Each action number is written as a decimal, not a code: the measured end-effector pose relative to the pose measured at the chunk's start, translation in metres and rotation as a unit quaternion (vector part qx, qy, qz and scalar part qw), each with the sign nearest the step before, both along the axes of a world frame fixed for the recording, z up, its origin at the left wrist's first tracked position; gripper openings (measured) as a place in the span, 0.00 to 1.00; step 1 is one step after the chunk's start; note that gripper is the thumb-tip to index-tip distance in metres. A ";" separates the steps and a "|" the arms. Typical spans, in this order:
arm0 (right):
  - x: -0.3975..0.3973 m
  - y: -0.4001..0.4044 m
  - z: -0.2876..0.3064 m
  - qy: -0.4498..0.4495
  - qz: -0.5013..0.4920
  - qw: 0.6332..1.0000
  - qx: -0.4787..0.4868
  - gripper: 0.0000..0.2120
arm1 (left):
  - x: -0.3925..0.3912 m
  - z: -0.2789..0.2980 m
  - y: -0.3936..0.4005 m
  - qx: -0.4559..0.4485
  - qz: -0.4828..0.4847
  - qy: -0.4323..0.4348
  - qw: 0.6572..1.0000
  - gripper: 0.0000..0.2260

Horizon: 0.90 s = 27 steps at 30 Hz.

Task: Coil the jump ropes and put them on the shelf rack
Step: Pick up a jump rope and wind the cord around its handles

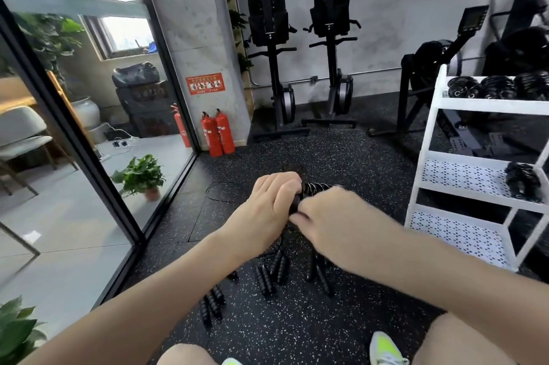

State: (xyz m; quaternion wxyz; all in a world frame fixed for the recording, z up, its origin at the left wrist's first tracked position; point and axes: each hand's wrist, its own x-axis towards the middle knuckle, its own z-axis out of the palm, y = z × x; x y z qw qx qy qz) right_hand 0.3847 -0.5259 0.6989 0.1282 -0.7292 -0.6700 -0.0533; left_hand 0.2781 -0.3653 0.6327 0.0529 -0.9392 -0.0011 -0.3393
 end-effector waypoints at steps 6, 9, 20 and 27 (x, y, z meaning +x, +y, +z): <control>0.033 0.000 0.034 0.208 0.076 0.974 0.042 0.07 | -0.015 -0.002 -0.008 -0.061 -0.040 -0.009 0.997 0.28; 0.045 0.008 0.039 0.338 0.104 0.935 0.001 0.05 | -0.023 0.003 -0.016 -0.050 -0.067 0.009 0.996 0.23; 0.080 0.085 0.005 0.444 0.157 0.882 -0.026 0.07 | -0.004 -0.015 0.039 -0.024 -0.119 -0.010 0.993 0.30; 0.122 0.139 -0.040 0.509 0.118 0.851 -0.055 0.11 | 0.034 -0.061 0.074 -0.007 -0.108 0.019 0.994 0.24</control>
